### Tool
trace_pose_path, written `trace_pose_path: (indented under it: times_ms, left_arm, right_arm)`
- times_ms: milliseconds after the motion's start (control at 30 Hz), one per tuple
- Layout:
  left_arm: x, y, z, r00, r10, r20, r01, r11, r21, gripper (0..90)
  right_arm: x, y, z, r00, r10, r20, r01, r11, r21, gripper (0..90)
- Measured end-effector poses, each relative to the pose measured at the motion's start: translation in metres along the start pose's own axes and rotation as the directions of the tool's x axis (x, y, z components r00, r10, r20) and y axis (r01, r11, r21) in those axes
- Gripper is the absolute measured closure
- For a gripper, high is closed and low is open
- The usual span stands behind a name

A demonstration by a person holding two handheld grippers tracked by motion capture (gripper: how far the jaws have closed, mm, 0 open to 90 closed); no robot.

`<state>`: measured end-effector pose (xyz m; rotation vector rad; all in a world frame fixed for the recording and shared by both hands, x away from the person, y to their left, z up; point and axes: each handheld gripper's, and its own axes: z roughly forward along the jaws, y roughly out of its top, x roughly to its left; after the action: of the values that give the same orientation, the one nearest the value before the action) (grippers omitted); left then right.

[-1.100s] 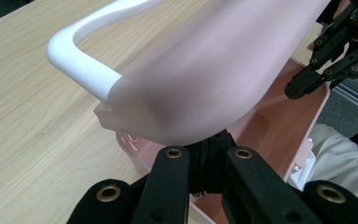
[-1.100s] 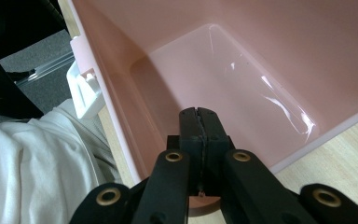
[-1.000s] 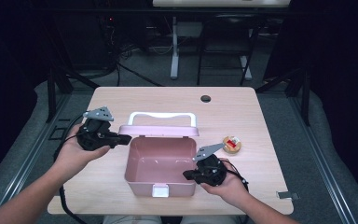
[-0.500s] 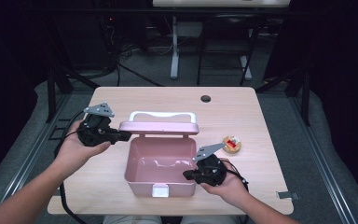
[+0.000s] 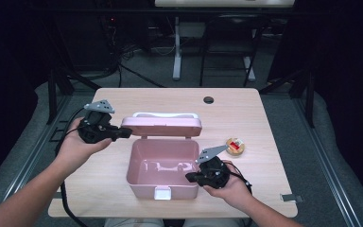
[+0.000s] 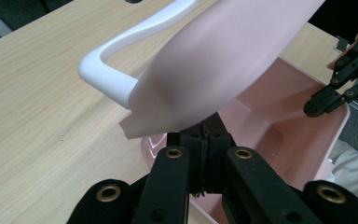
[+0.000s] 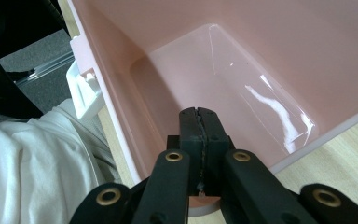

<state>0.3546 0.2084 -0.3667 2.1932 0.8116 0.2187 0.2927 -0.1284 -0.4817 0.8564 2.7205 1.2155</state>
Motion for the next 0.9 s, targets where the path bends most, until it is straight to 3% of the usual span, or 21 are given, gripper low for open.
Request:
trace_pose_path:
  times_ms: [900]
  left_arm:
    - [0.0089,0.0008,-0.0006,0.9998,-0.016,-0.012,0.016,0.9998,-0.010,89.7]
  right_arm:
    - [0.0001,-0.0003,-0.0001,1.0000,0.005,0.003,-0.005,1.000,-0.007,90.0]
